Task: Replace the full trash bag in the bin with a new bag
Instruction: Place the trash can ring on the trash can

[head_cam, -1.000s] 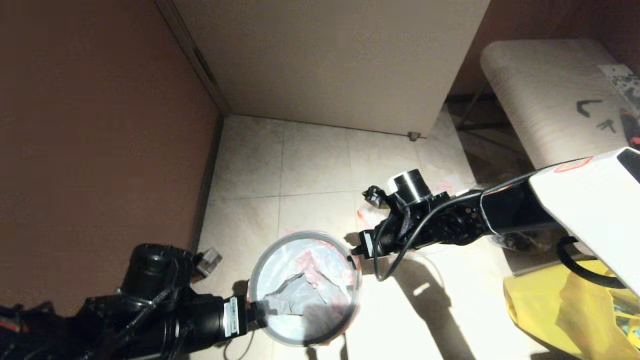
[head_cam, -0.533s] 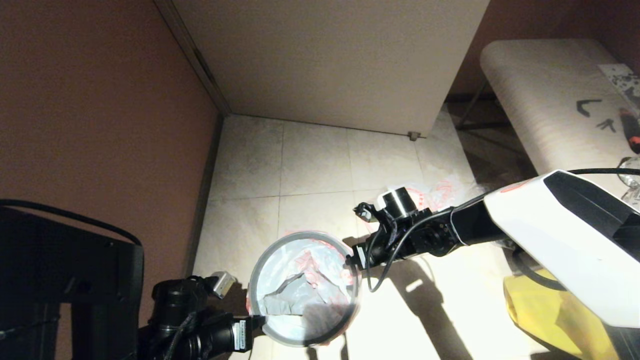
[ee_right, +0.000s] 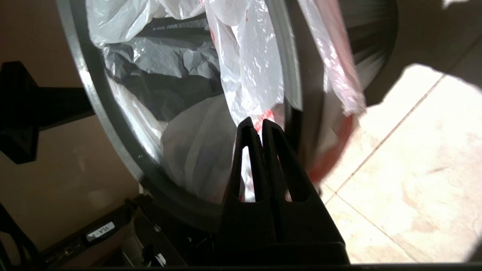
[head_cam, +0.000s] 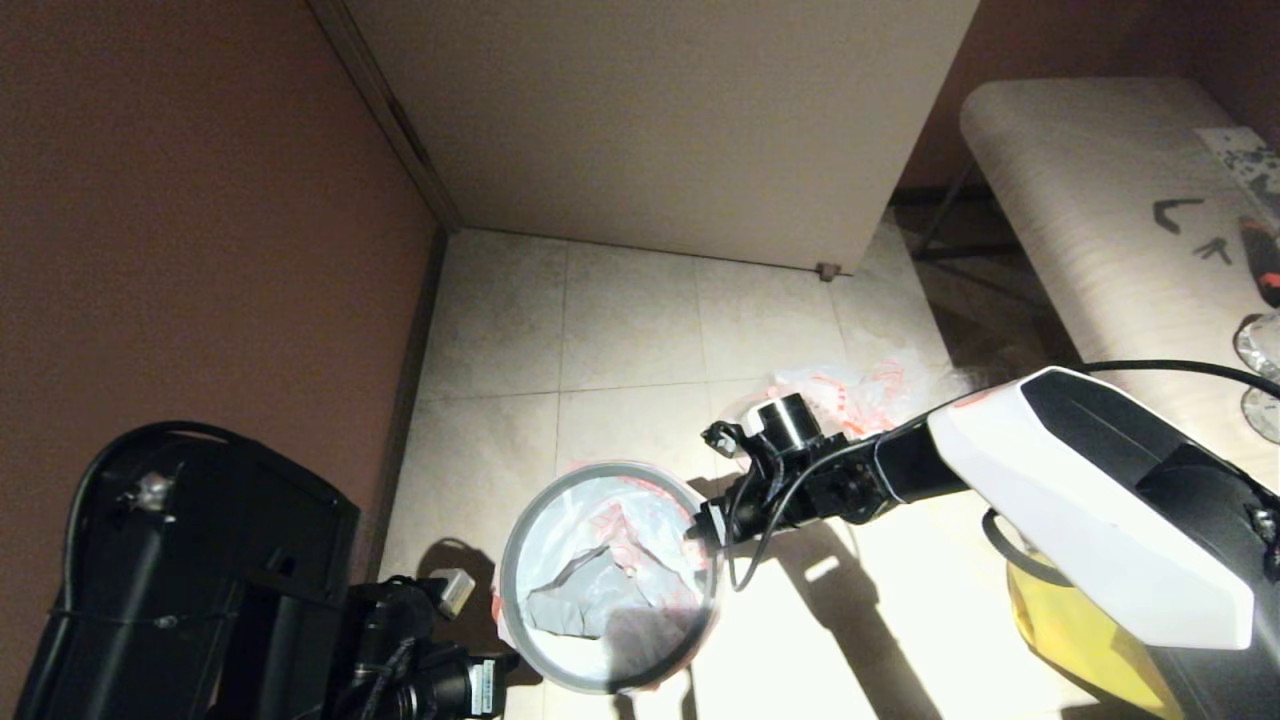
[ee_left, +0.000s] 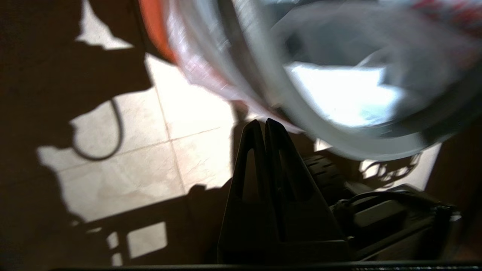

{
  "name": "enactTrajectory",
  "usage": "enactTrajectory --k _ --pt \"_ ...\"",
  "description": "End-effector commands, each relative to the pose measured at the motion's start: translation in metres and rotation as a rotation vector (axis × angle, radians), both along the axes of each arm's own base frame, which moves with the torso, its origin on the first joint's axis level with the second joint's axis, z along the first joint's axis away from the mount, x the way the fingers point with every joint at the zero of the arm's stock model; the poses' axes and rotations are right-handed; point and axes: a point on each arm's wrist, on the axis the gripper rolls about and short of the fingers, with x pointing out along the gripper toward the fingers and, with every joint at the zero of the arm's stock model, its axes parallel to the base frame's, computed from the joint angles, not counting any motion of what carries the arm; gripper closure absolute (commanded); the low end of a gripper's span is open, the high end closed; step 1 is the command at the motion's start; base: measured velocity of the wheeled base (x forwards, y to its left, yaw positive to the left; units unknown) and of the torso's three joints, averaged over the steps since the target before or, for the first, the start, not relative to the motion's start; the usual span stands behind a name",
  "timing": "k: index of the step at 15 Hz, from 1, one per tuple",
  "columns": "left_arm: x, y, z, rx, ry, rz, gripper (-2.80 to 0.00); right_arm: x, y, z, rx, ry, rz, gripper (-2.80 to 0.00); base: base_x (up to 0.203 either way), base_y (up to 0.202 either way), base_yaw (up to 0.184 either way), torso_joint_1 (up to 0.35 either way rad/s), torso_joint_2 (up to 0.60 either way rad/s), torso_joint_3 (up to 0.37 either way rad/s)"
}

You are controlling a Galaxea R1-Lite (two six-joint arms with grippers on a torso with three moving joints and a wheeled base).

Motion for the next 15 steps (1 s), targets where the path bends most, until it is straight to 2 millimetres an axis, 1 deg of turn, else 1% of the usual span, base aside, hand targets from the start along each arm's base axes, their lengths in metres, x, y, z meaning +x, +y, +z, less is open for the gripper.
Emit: enactTrajectory --k 1,4,7,9,10,12,13,15 --pt "0.002 -0.001 -0.011 0.017 0.020 0.006 0.00 0.007 -0.001 -0.018 -0.011 0.022 -0.008 0.00 0.000 0.000 0.000 0.000 0.00 0.000" --pt "0.003 -0.003 -0.014 0.035 0.016 0.016 0.00 0.012 -0.003 -0.023 -0.016 0.022 -0.020 0.00 0.000 0.000 0.000 0.000 0.00 0.000" --pt "0.004 -0.003 -0.014 0.035 0.014 0.017 0.00 0.012 -0.006 -0.021 -0.021 0.020 -0.033 0.00 0.000 0.000 0.000 0.000 0.00 0.000" --pt "0.004 -0.003 -0.013 0.035 0.012 0.017 0.00 0.004 -0.006 -0.004 -0.017 0.006 -0.027 0.00 0.000 0.000 0.000 0.000 0.00 0.000" --pt "0.002 -0.003 -0.013 0.037 0.018 0.016 0.00 -0.004 -0.003 0.009 -0.011 -0.007 -0.016 0.00 0.000 0.000 0.000 0.000 0.00 0.000" --pt "-0.005 -0.001 -0.009 0.043 0.033 0.012 0.00 -0.023 0.004 0.028 -0.024 -0.032 -0.002 0.00 0.000 0.000 0.000 0.000 0.00 0.000" --pt "-0.010 0.000 -0.003 0.048 0.030 0.003 0.00 -0.033 0.008 0.040 -0.032 -0.058 -0.002 0.00 0.000 0.000 0.000 0.000 0.00 0.000" --pt "-0.022 0.001 0.019 0.042 -0.008 -0.013 0.00 -0.055 0.014 0.071 -0.038 -0.119 -0.005 0.00 0.000 0.000 0.000 0.000 0.00 0.000"
